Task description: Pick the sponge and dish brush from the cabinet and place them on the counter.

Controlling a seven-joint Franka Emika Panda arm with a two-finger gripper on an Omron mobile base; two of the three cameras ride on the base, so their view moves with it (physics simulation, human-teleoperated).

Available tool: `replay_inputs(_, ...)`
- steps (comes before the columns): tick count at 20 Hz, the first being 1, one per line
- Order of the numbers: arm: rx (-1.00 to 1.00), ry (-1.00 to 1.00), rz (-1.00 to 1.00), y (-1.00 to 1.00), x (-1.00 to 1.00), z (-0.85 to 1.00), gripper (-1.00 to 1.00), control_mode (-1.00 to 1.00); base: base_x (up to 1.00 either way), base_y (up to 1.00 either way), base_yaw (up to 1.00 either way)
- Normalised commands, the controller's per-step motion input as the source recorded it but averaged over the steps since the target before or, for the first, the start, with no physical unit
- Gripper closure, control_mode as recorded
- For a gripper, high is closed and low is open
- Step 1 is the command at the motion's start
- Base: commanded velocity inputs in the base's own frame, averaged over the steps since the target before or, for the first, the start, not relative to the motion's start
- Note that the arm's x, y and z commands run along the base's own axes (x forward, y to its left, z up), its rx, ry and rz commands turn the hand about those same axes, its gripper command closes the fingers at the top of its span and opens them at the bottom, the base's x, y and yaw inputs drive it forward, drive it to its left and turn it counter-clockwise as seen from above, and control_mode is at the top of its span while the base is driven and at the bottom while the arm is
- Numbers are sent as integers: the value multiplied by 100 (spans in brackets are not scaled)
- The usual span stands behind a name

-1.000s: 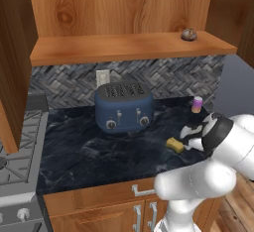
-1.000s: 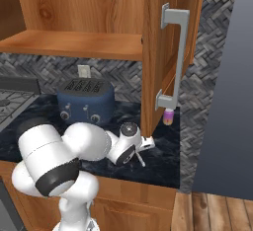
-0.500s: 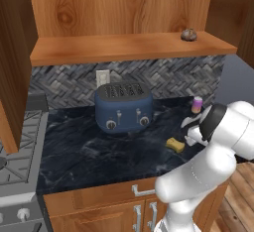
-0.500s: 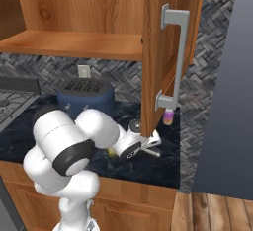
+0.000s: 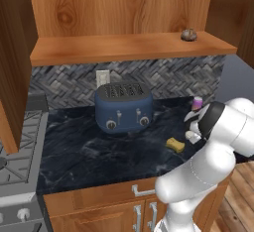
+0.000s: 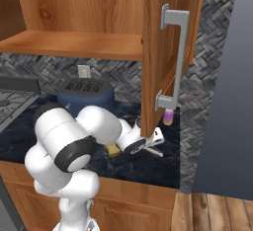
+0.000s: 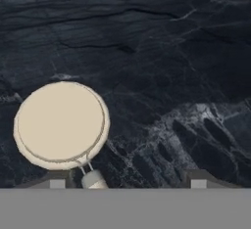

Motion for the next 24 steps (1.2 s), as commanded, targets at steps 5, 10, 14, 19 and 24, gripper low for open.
replay_inputs(5, 0, 6, 0, 0, 0, 7, -100, -100, 0, 0, 0)
replay_inputs(10, -1, 12, 0, 0, 0, 12, -100, -100, 0, 0, 0)
replay_inputs(14, -1, 11, 0, 2, 0, 16, -100, -100, 0, 0, 0)
replay_inputs(19, -1, 8, 0, 1, -2, 20, -100, -100, 0, 0, 0)
replay_inputs(24, 0, 2, 0, 2, -12, 18, -100, -100, 0, 0, 0)
